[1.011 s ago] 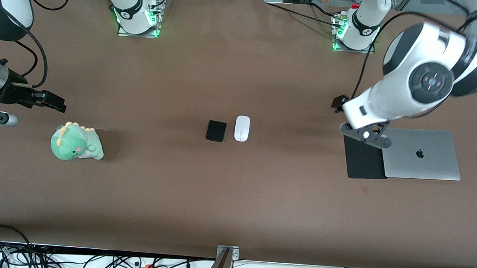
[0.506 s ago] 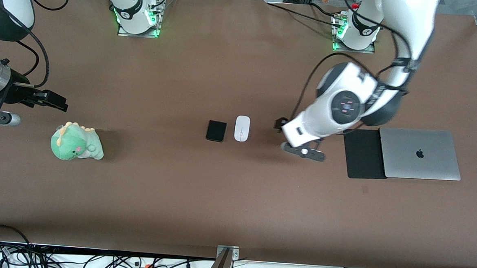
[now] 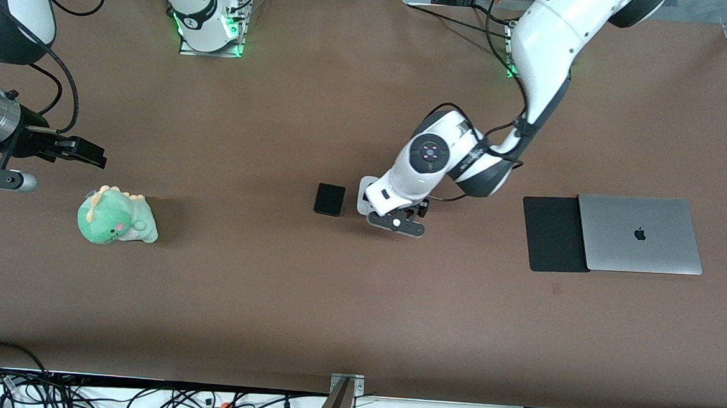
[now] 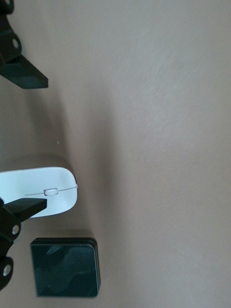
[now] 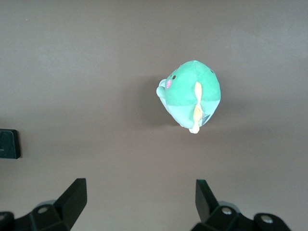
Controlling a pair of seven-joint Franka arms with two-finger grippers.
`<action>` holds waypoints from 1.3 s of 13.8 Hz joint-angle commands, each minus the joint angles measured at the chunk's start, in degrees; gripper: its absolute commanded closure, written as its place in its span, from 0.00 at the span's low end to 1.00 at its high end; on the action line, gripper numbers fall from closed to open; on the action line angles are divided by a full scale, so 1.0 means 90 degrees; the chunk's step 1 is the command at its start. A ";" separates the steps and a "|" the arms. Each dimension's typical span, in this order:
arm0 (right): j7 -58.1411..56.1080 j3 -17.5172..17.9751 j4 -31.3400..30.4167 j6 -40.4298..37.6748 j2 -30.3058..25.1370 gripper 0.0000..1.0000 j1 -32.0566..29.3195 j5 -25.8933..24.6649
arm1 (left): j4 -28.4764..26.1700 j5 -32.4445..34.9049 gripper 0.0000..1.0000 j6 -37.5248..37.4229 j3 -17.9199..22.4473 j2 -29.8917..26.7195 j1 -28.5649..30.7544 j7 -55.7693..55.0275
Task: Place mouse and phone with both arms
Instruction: 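Move the left gripper over the white mouse, then grasp the white mouse with the left gripper while the right gripper advances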
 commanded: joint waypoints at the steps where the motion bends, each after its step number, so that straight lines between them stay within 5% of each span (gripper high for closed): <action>1: 0.0099 0.0018 -0.0039 -0.0033 -0.0013 0.00 0.0061 0.0060 | -0.0043 0.0468 0.00 0.0002 0.0115 0.0084 -0.0413 -0.0730; 14: 0.0274 0.0028 -0.0185 0.0006 0.0085 0.00 0.0256 0.0060 | -0.0132 0.0616 0.00 0.0881 0.0135 0.0513 -0.0610 -0.0985; 15: 0.0274 0.0028 -0.0185 0.0006 0.0085 0.00 0.0266 0.0060 | -0.0132 0.0616 0.13 0.0881 0.0135 0.0533 -0.0629 -0.0995; 18: 0.0274 0.0028 -0.0224 0.0025 0.0085 0.00 0.0266 0.0070 | -0.0132 0.0616 0.16 0.0871 0.0135 0.0611 -0.0639 -0.1005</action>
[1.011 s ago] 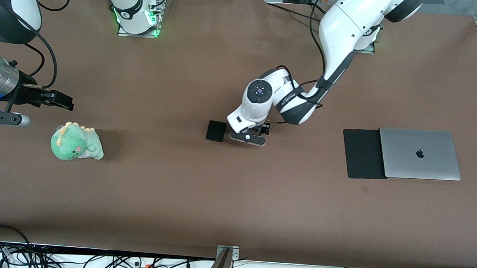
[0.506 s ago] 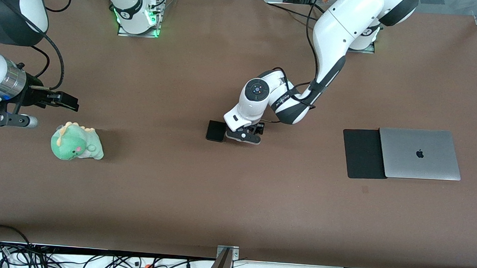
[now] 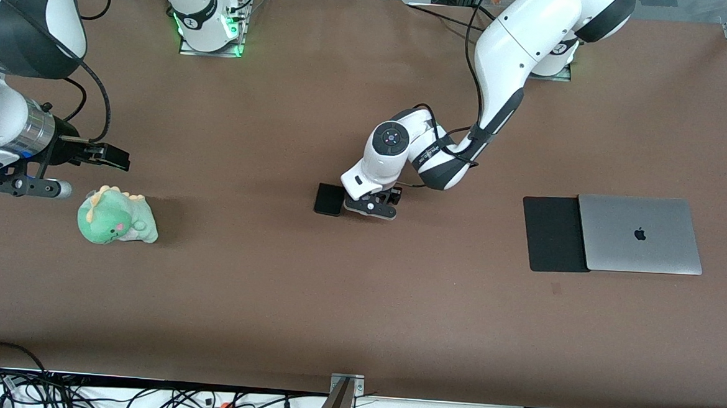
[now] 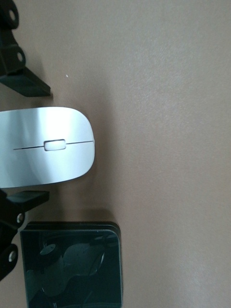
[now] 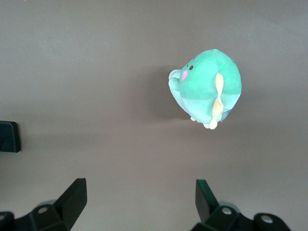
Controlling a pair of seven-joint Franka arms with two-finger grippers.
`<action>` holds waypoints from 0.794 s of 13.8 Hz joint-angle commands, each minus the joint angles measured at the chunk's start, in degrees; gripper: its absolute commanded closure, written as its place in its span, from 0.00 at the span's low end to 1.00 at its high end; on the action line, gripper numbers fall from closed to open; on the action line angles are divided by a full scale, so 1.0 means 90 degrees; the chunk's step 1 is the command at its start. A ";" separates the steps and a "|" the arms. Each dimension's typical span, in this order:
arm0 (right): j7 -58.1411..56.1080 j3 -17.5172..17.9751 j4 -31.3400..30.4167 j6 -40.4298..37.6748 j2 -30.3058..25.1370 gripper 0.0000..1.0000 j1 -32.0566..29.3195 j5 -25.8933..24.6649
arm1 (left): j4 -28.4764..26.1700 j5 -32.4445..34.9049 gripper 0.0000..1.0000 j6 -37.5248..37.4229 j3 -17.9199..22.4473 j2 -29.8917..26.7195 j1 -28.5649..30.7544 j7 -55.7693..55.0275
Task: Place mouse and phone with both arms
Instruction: 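Grasp the white mouse with the left gripper while the right gripper advances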
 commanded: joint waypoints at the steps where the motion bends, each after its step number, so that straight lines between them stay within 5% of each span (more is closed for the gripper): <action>1: 0.0085 0.0013 -0.0081 0.0024 -0.0068 0.00 0.0014 0.0070 | -0.0009 0.0176 0.32 0.0036 0.0072 0.0026 -0.0102 -0.0184; 3: 0.0095 0.0013 -0.0081 0.0024 -0.0049 0.00 0.0024 0.0070 | -0.0009 0.0176 0.60 -0.0012 0.0063 0.0006 -0.0083 -0.0185; 4: 0.0172 0.0013 -0.0081 0.0014 -0.0049 0.00 0.0111 0.0070 | -0.0009 0.0176 0.64 -0.0032 0.0063 -0.0032 -0.0064 -0.0185; 11: 0.1071 0.0013 -0.0071 0.0209 0.0195 0.00 0.0697 0.0080 | 0.0117 0.0069 0.66 -0.2265 -0.0016 -0.1427 0.0677 -0.0087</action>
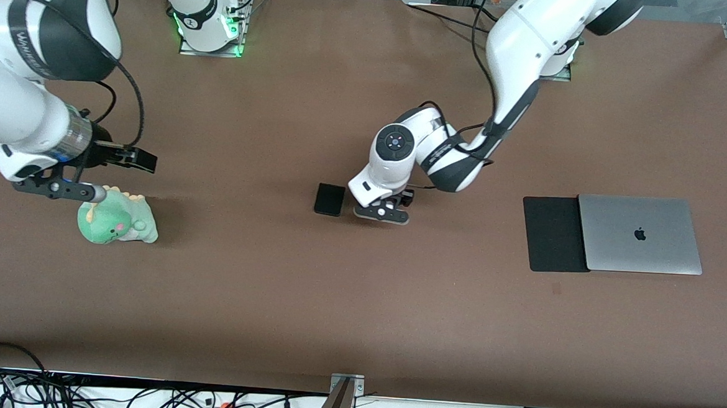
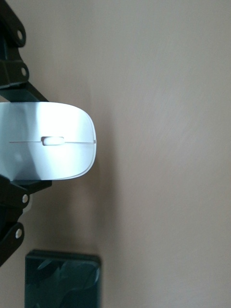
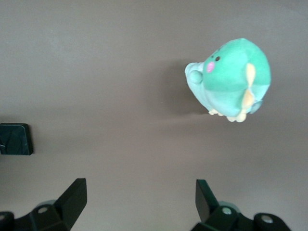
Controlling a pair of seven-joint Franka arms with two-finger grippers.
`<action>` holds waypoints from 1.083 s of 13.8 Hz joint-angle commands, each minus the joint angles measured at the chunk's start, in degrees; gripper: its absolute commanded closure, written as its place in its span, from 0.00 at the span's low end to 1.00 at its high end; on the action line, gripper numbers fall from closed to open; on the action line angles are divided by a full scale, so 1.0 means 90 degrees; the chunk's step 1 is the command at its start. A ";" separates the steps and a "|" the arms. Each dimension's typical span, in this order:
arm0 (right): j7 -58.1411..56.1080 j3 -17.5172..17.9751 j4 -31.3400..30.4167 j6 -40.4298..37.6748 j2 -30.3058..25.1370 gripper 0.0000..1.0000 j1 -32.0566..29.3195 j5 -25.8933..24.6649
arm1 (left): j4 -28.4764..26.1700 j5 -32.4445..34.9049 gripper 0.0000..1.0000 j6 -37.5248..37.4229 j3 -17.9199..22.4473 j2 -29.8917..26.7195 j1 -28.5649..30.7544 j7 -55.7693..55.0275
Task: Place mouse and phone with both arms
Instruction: 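Carry the mouse to the pad while the right gripper reaches the phone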
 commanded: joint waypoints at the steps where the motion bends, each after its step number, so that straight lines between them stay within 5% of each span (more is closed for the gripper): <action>1: 0.0400 -0.0012 -0.0035 0.0180 0.0096 0.00 0.0211 0.0085 | -0.0178 0.0063 0.66 -0.0957 -0.0039 -0.0878 0.0466 0.0012; 9: 0.1913 -0.0012 0.0013 0.1262 0.0789 0.00 0.1275 0.0593 | -0.0197 0.0063 0.68 -0.3019 -0.0030 -0.1437 0.2369 0.1192; 15: 0.3007 -0.0022 0.0023 0.2532 0.1541 0.00 0.2242 0.0573 | -0.0644 0.0073 0.67 -0.2574 -0.0039 -0.1398 0.3748 0.2970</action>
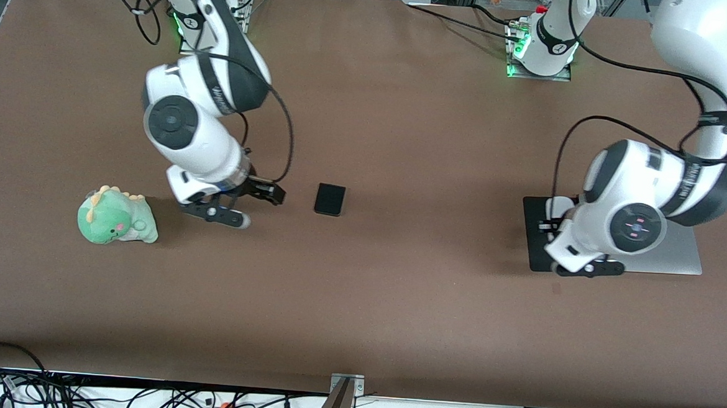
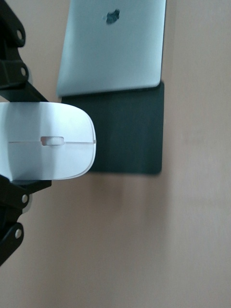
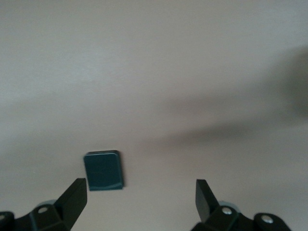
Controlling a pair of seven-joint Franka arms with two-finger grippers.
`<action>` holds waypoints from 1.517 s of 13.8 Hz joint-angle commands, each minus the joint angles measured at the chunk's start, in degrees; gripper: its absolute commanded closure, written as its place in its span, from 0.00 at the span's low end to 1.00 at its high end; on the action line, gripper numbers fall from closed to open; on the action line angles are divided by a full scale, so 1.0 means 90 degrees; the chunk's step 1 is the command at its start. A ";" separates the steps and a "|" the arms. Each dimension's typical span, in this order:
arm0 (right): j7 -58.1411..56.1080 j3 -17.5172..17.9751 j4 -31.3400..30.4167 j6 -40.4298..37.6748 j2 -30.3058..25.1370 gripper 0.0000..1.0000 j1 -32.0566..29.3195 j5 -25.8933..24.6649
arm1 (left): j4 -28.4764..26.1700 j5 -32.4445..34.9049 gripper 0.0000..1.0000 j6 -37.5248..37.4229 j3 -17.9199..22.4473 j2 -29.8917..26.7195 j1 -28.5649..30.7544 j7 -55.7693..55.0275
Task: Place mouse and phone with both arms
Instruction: 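Carry the mouse to the pad while the right gripper reaches the phone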
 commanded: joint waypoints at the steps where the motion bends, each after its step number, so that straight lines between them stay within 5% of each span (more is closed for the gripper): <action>1: 0.0440 -0.0053 0.0039 0.0500 0.0365 0.00 0.0420 0.0075 | -0.0787 0.0062 0.67 0.0727 -0.0109 -0.0188 0.0416 0.0484; 8: 0.0646 -0.0082 -0.0214 0.1555 0.1040 0.00 0.1241 -0.0071 | -0.2897 0.0149 0.66 0.3343 -0.0119 -0.0442 0.0837 0.0495; 14: 0.0607 -0.0102 -0.1181 0.3001 0.1186 0.00 0.1407 -0.0500 | -0.3134 0.0550 0.54 0.4109 -0.0050 -0.0140 0.0935 0.0475; 15: 0.0607 -0.0102 -0.1250 0.3157 0.1226 0.00 0.1456 -0.0520 | -0.3143 0.0550 0.18 0.4129 -0.0060 -0.0130 0.1003 0.0504; 16: 0.0627 -0.0111 -0.1270 0.3226 0.1294 0.00 0.1485 -0.0520 | -0.3134 0.0550 0.00 0.4100 -0.0070 -0.0139 0.1004 0.0495; 21: 0.0627 -0.0131 -0.1406 0.3617 0.1499 0.00 0.1515 -0.0685 | -0.2823 0.0540 0.00 0.3566 -0.0128 -0.0343 0.0994 0.0475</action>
